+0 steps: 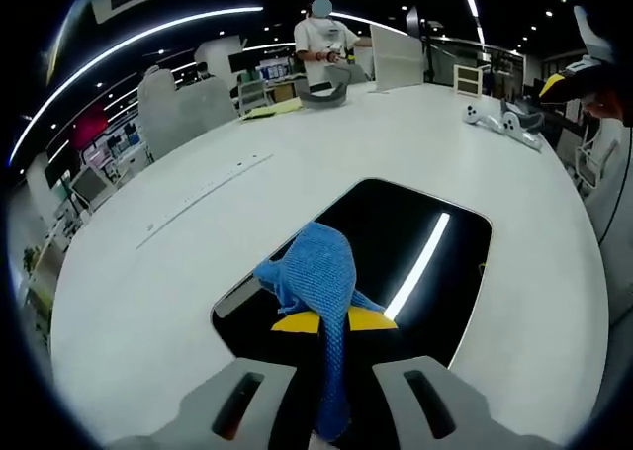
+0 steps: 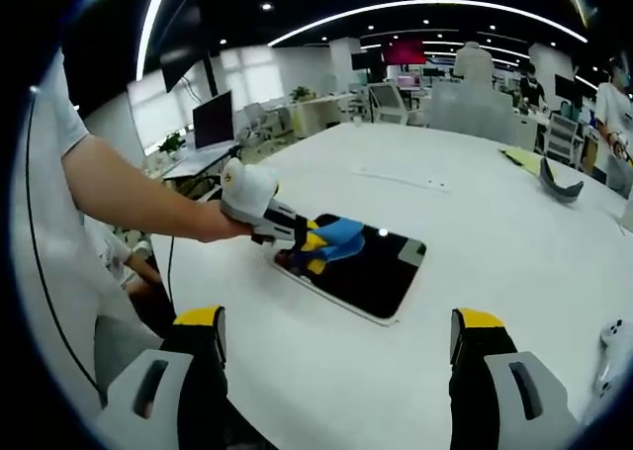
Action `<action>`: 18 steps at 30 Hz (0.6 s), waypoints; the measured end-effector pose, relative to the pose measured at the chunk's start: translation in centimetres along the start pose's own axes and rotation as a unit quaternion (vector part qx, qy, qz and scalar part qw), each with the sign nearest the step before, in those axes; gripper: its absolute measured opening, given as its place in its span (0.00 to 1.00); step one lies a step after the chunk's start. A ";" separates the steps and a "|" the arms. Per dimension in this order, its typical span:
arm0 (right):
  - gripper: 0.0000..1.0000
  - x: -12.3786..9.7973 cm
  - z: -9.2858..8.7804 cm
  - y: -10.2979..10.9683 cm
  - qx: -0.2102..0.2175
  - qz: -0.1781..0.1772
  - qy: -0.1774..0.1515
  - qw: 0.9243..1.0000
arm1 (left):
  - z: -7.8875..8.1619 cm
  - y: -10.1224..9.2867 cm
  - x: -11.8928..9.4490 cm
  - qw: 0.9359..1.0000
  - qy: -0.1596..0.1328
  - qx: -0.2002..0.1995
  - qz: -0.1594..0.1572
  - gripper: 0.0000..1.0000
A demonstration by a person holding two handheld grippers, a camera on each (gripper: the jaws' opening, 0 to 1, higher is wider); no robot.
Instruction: Wipe the mirror surface with the cleaning cloth until all visible marks leave the cleaned area.
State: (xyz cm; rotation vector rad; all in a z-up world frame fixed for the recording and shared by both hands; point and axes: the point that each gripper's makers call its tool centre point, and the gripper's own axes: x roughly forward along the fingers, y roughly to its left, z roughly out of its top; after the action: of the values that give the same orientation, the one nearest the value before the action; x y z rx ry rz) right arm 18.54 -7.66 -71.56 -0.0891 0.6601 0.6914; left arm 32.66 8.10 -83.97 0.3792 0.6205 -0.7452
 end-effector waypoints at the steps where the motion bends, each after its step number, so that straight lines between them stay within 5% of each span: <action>1: 0.94 0.0 0.0 0.1 0.001 0.000 0.000 1.000 | -0.1 0.1 -0.1 1.000 0.001 -0.001 0.002 0.04; 18: 0.94 0.3 0.6 2.1 -0.008 -0.009 0.000 1.000 | -1.6 1.5 -1.5 1.000 0.007 0.017 0.001 0.04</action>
State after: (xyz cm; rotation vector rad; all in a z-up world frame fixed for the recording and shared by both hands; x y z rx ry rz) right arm 17.78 -5.63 -70.96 -0.1089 0.6537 0.6797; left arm 32.26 10.72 -84.00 0.4164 0.6204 -0.7534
